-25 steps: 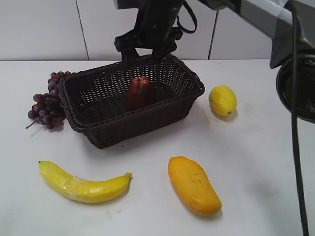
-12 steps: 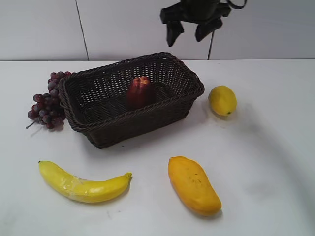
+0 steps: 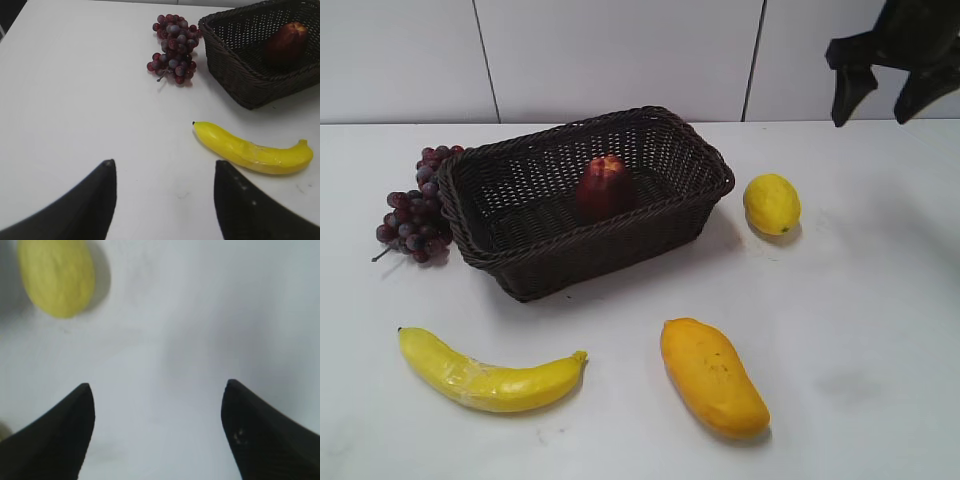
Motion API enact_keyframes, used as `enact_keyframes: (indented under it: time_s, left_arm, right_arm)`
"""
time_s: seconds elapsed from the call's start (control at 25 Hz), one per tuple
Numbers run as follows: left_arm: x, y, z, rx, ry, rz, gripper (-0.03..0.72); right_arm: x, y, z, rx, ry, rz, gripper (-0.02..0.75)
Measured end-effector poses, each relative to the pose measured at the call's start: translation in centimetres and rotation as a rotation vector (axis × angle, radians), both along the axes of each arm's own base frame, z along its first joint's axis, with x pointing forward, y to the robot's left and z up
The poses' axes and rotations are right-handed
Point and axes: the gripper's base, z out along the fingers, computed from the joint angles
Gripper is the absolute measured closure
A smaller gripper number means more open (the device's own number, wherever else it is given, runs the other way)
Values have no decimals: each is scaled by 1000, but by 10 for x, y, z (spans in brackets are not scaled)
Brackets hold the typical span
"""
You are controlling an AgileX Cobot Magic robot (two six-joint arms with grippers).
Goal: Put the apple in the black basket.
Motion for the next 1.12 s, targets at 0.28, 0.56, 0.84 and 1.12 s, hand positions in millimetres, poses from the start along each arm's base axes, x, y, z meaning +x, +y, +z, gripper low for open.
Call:
enact_keyframes:
  time_s: [0.28, 0.56, 0.84, 1.12]
  left_arm:
    - [0, 0, 0, 0, 0, 0, 226]
    - [0, 0, 0, 0, 0, 0, 226]
    - [0, 0, 0, 0, 0, 0, 226]
    - [0, 0, 0, 0, 0, 0, 226]
  right_arm:
    - [-64, -15, -2, -49, 115, -2, 143]
    - [-142, -24, 6, -54, 162, -1, 143]
    - [-212, -31, 10, -46, 90, -2, 143]
    - [-272, -38, -6, -40, 36, -3, 144]
